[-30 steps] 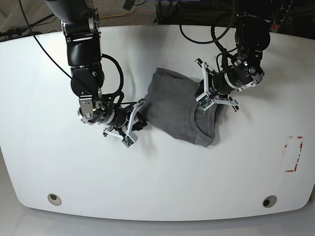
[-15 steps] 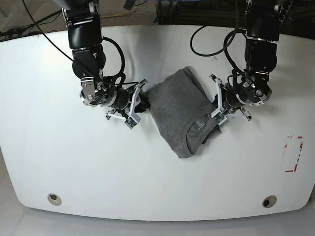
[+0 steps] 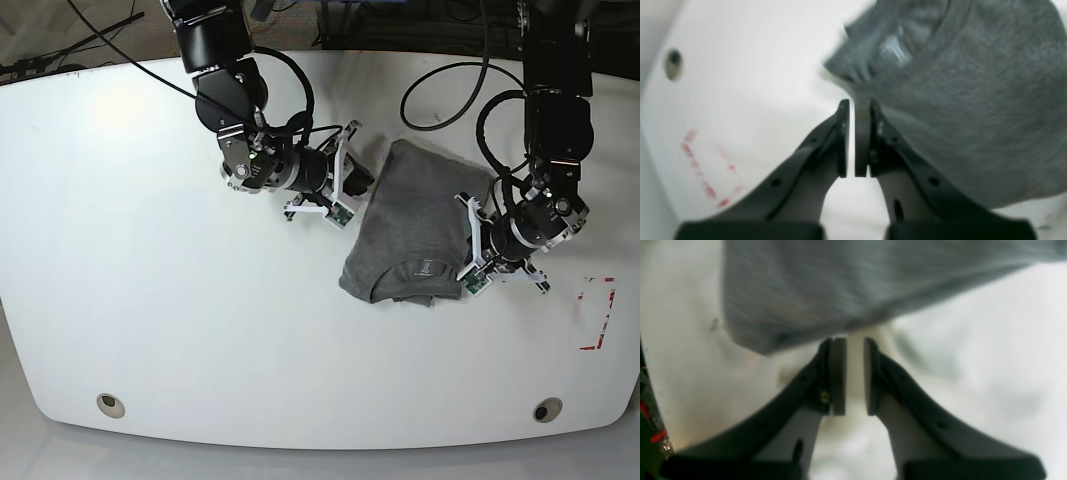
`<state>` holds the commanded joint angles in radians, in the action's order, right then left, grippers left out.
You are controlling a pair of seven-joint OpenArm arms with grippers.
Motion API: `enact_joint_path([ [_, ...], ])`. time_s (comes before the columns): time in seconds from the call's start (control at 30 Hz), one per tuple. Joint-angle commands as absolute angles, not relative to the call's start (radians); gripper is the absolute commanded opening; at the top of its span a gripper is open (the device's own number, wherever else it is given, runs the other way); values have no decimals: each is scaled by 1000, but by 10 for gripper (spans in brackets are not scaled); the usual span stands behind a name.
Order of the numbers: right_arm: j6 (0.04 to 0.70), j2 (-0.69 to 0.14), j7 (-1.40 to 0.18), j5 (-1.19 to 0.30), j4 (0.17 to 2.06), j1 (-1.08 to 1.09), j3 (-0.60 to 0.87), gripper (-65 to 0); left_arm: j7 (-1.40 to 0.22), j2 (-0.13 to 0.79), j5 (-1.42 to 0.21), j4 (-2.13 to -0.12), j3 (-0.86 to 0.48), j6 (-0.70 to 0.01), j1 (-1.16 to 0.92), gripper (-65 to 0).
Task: Fold the T-shirt properly
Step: 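Carry the folded shirt with the left gripper to the table edge, then release the folded shirt with the left gripper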
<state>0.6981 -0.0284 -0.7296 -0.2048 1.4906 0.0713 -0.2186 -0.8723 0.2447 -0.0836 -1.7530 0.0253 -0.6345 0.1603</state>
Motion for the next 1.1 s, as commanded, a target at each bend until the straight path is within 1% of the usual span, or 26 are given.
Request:
enact_joint_path([
  [0.07,698,-54,-730,-216,1500,73,-191,-569,-871,189,-85,-1751,21,-576,133,-401],
  [0.13,698,-70,-730,-216,1504,73,-182,-569,-840,147,-85,-1753,21,-515,107,-279],
  [0.17,698,-79,-730,-216,1504,73,-180,-569,-811,131,-84,-1751,22,-486,91,-254],
  [0.2,698,-88,-730,-216,1504,73,-180,-569,-776,117,-84,-1742,22,-453,74,-243],
  [0.27,698,-101,-730,-216,1504,74,-179,-569,-704,104,-84,-1693,28,-406,48,-236],
  [0.3,698,-101,-730,-216,1504,74,-179,-569,-676,101,-84,-1658,30,-397,42,-236],
  [0.5,698,-120,-728,-216,1504,73,-174,-571,-541,107,-87,-1422,21,-394,15,-240],
  [0.57,698,-117,-728,-216,1504,70,-134,-571,-509,116,-87,-1343,-8,-394,15,-242],
  [0.7,698,-114,-728,-216,1541,48,-64,-571,-496,199,-91,-1245,-111,-400,15,-242],
  [0.8,698,-120,-728,-216,1590,42,-44,-571,-495,268,-93,-1199,-170,-409,15,-242],
  [0.87,698,-124,-728,-216,1626,28,-36,-571,-495,337,-93,-1175,-214,-444,13,-242],
  [1.0,698,-140,-728,-216,1687,16,-30,-571,-492,467,-91,-1093,-354,-506,-4,-242],
  [1.07,698,-143,-728,-211,1713,10,-30,-571,-467,542,-90,-1047,-421,-542,-8,-242],
  [1.1,698,-143,-728,-205,1724,-1,-30,-571,-444,573,-87,-1024,-433,-565,-10,-242],
])
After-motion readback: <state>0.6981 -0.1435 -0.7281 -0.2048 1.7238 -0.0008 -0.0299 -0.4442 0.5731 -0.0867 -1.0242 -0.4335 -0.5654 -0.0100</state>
